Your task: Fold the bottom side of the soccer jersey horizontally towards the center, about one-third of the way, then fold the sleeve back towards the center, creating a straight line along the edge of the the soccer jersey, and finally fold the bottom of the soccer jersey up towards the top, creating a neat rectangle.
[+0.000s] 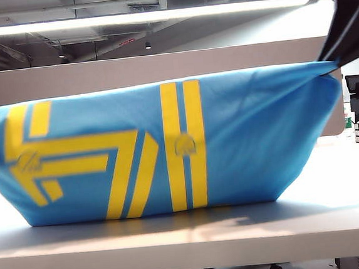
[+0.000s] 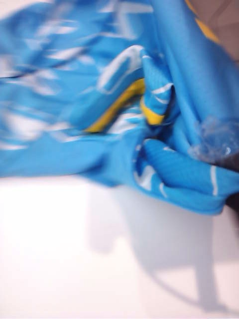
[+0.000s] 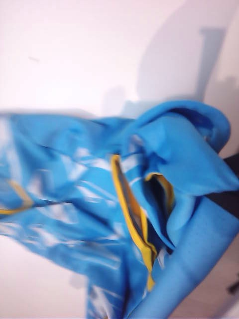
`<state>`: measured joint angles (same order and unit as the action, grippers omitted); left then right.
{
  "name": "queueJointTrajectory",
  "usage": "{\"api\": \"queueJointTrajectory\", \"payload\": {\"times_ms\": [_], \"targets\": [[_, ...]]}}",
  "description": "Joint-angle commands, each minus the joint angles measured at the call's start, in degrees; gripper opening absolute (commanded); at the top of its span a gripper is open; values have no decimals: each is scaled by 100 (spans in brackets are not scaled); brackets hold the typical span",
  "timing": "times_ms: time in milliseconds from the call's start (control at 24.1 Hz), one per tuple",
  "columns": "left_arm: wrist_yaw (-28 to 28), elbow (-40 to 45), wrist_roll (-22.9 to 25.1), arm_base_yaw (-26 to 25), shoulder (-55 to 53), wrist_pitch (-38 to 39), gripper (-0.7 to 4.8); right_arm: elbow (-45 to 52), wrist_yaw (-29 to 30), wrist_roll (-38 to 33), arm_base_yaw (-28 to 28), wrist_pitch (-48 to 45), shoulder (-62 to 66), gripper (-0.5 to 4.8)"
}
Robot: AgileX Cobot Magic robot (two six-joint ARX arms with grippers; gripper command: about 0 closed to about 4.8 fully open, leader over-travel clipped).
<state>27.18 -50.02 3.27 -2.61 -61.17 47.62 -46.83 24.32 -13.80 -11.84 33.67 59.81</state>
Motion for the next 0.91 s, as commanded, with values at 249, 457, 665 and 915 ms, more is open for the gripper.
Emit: {"api": "queueJointTrajectory", "payload": {"times_ms": [249,457,665,915], "targets": [[-17,-752,-693,-13,-1587,-2754,-5,-984,-79,-164,448,-1655,2096,-7],[-17,-1679,-699,2,-2957,-3276,-5,-2205,-61,-162,590,-1886,3576,-7],[33,-2732,-684,0,-4540,-4168,101,-3394,-63,-160,595,-2621,5025,5],[28,-2981,-675,-44,-5001,-4863,411,-3698,-13,-162,643,-3381,5386,306]]}}
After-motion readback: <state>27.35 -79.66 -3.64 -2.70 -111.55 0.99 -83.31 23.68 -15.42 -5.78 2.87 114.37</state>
